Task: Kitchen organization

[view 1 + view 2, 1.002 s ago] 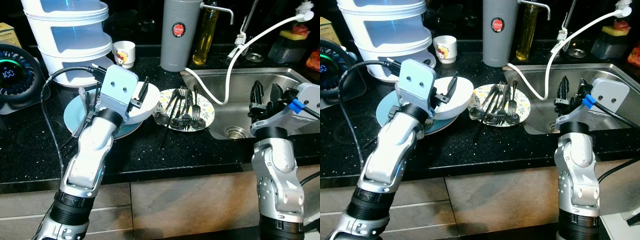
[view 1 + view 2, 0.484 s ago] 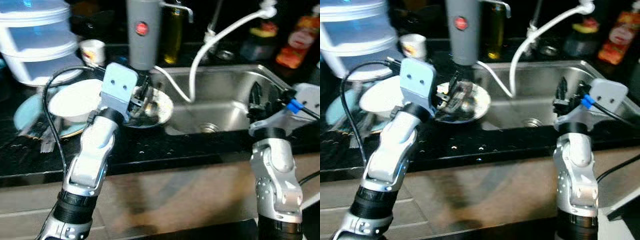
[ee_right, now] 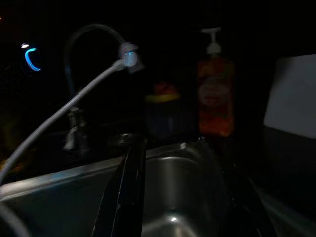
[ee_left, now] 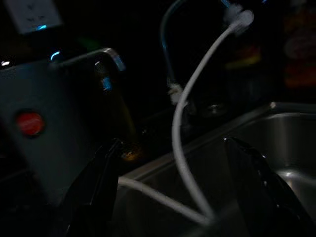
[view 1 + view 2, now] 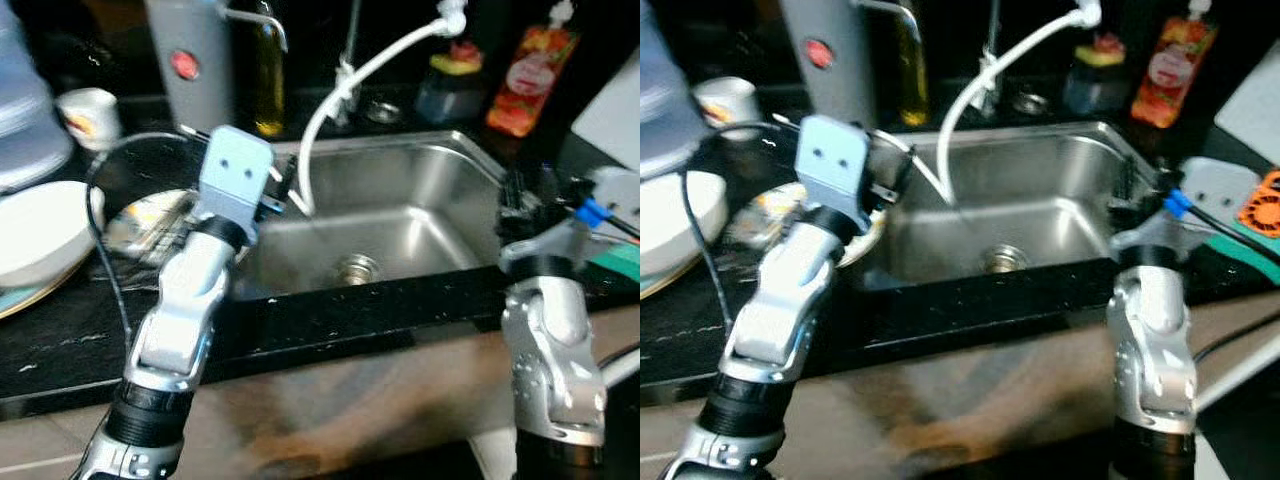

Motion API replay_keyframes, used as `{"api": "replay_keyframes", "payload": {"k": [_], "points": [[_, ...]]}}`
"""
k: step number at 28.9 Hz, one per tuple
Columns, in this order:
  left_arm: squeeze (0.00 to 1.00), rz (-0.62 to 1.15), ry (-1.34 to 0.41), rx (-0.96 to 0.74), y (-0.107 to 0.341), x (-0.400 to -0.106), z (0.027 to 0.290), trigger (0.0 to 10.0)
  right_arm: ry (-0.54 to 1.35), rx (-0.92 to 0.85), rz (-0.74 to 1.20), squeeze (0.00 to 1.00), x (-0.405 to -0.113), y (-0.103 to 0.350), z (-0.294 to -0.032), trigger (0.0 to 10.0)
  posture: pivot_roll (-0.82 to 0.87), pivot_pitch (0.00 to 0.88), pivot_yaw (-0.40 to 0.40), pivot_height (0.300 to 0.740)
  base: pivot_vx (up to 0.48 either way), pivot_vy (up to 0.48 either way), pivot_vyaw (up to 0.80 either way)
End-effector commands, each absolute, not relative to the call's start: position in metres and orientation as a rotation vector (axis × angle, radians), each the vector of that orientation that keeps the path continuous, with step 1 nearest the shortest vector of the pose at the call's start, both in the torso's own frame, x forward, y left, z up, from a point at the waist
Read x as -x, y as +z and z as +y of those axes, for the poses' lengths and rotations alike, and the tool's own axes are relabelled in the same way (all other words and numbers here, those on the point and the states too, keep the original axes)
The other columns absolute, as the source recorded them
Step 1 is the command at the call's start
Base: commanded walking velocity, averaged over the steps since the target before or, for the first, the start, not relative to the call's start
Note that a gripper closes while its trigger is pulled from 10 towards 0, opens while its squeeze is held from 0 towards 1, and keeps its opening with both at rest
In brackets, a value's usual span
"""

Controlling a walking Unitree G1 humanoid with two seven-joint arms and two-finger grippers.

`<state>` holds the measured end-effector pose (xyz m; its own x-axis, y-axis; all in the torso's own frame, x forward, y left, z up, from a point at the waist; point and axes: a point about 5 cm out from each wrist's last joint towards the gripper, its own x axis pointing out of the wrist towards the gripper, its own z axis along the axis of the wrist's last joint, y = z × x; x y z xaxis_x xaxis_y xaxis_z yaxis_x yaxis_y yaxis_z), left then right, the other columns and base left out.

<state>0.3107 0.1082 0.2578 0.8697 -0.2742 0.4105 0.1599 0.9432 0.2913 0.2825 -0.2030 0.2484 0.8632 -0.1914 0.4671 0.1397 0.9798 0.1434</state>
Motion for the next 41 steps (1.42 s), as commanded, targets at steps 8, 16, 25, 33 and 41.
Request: {"api": "replay_keyframes", "payload": {"k": [8,16,25,33,41], "points": [[0.00,-0.447,-0.218,-0.224,0.257,-0.311,0.107,10.0,-0.184,-0.105,-0.491,0.00,-0.281,0.247,-0.206,10.0,0.00,0.030,0.003,0.740,0.031,0.000,0.00],[0.00,-0.443,-0.198,-0.217,0.257,-0.310,0.108,10.0,-0.176,-0.106,-0.490,0.00,-0.281,0.247,-0.205,10.0,0.00,0.029,0.002,0.740,0.000,0.000,0.00],[0.00,-0.218,-0.131,-0.205,0.239,-0.315,0.119,10.0,-0.131,-0.104,-0.477,0.00,-0.283,0.246,-0.200,10.0,0.00,0.020,0.004,0.740,0.000,0.000,0.00],[0.00,0.074,-0.057,-0.078,0.245,-0.315,0.162,10.0,-0.014,-0.093,-0.445,0.00,-0.286,0.245,-0.188,10.0,0.06,0.047,-0.024,0.740,0.000,0.000,0.00],[0.00,0.143,0.106,-0.119,0.243,-0.314,0.200,10.0,0.086,-0.093,-0.431,0.00,-0.295,0.247,-0.173,10.0,0.09,0.067,-0.026,0.740,0.000,0.000,0.00]]}}
